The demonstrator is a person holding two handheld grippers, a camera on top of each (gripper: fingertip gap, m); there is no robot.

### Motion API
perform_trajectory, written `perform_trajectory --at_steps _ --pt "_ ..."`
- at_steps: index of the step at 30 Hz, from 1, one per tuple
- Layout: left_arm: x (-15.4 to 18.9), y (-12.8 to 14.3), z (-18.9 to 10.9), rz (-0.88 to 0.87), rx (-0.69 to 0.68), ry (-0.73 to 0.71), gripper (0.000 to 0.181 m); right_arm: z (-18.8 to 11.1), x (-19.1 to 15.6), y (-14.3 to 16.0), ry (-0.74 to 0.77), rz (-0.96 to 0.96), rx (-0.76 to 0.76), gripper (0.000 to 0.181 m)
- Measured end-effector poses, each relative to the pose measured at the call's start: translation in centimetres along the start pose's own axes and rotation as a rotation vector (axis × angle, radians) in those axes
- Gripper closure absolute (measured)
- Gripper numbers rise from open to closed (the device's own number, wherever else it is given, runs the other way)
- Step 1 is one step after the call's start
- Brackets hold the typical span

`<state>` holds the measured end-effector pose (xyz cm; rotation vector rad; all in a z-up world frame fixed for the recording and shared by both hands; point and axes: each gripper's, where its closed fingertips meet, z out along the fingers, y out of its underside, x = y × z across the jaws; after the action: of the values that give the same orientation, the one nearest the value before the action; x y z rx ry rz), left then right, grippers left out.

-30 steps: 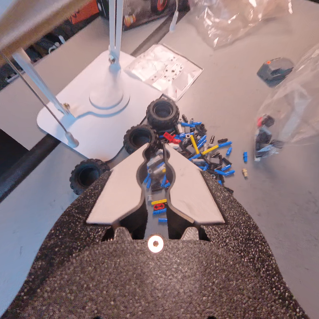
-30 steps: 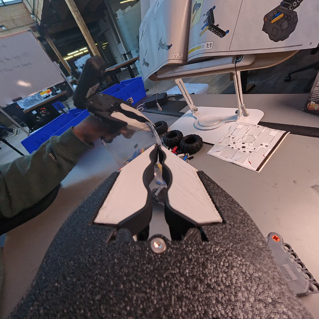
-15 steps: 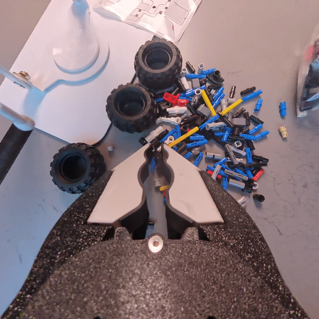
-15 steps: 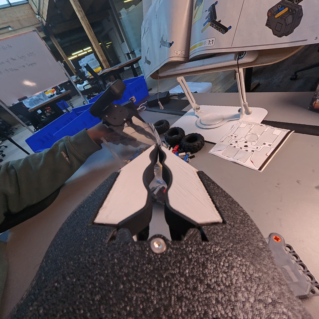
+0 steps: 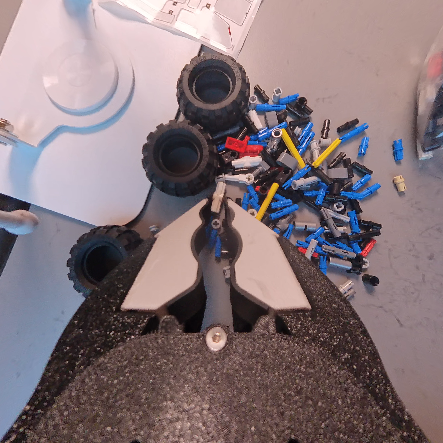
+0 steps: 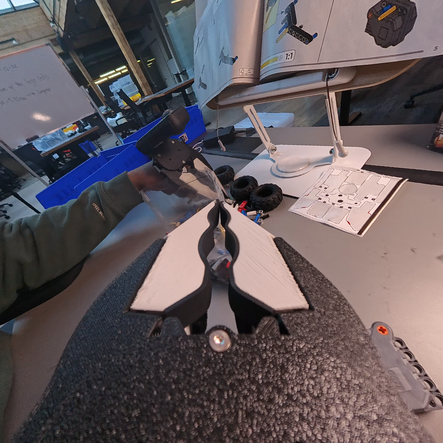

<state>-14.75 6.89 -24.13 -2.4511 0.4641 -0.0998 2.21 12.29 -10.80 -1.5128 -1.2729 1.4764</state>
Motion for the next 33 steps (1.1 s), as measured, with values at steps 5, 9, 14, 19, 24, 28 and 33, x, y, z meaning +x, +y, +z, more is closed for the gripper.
perform_trajectory --at_steps 5,9,14,19,24,28,33 --pt "0.2 0.0 0.0 -0.024 0.009 0.031 0.174 0.1 0.1 0.3 -0.003 0.005 -0.009 0.181" --pt "0.9 -1.5 -2.1 -0.035 0.092 0.059 0.174 0.0 0.1 0.2 -0.002 0.003 -0.003 0.181" --pt "7.7 -11.1 -10.7 0.019 0.438 0.196 0.175 0.4 -0.3 0.4 -0.012 -0.002 -0.008 0.181" --pt "13.2 -13.7 -9.6 0.077 0.356 0.203 0.174 0.8 -1.2 0.9 -0.023 -0.013 -0.022 0.181" --pt "11.1 -13.7 -10.4 0.011 0.414 0.143 0.168 0.7 -1.2 0.9 -0.018 -0.018 -0.021 0.181" --pt "7.4 -10.4 -11.3 -0.057 0.38 0.064 0.172 0.6 -1.0 0.9 -0.019 -0.011 -0.02 0.181" --pt "4.0 -0.4 -6.4 -0.064 0.103 -0.006 0.172 0.6 -0.7 0.8 -0.016 -0.003 -0.017 0.181"
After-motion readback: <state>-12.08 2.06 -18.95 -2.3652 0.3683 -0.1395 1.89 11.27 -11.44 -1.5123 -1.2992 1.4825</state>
